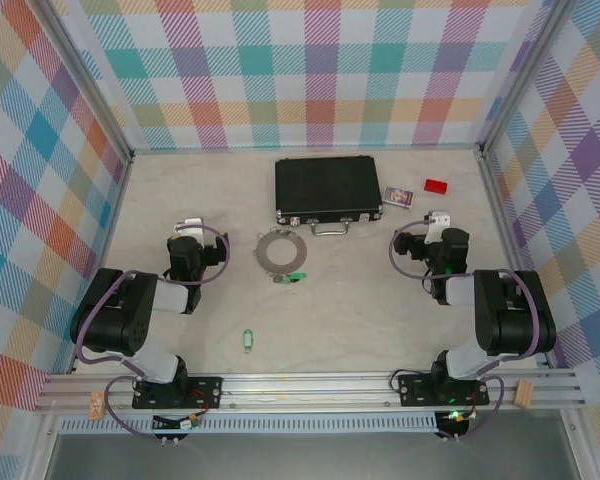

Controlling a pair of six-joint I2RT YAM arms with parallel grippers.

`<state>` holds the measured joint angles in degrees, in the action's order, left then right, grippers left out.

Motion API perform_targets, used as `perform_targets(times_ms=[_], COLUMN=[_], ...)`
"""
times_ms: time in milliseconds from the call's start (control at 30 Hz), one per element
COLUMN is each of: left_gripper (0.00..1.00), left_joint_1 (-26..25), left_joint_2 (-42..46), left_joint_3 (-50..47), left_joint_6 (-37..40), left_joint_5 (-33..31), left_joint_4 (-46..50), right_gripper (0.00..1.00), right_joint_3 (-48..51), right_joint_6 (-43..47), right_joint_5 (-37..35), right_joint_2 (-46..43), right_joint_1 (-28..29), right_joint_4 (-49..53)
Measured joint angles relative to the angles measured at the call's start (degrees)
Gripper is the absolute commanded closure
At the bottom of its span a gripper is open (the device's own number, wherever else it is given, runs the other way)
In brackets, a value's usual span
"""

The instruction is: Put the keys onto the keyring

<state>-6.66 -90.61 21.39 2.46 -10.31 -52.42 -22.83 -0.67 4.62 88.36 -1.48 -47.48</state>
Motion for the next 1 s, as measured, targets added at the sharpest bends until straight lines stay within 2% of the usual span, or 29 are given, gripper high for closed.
perform_targets(times_ms=[1000], left_gripper=[0.0], left_joint_1=[0.11], left_joint_2=[0.0], left_joint_3=[0.22], left_joint_6=[-0.04], left_joint_5=[-0.02], left_joint_4=[1.31], right_gripper=[0.01], right_joint_3=[-0.02], right_joint_6=[0.0], right_joint_5=[0.0], right_joint_2=[0.0], right_joint_1=[0.0], right_joint_4=[0.0])
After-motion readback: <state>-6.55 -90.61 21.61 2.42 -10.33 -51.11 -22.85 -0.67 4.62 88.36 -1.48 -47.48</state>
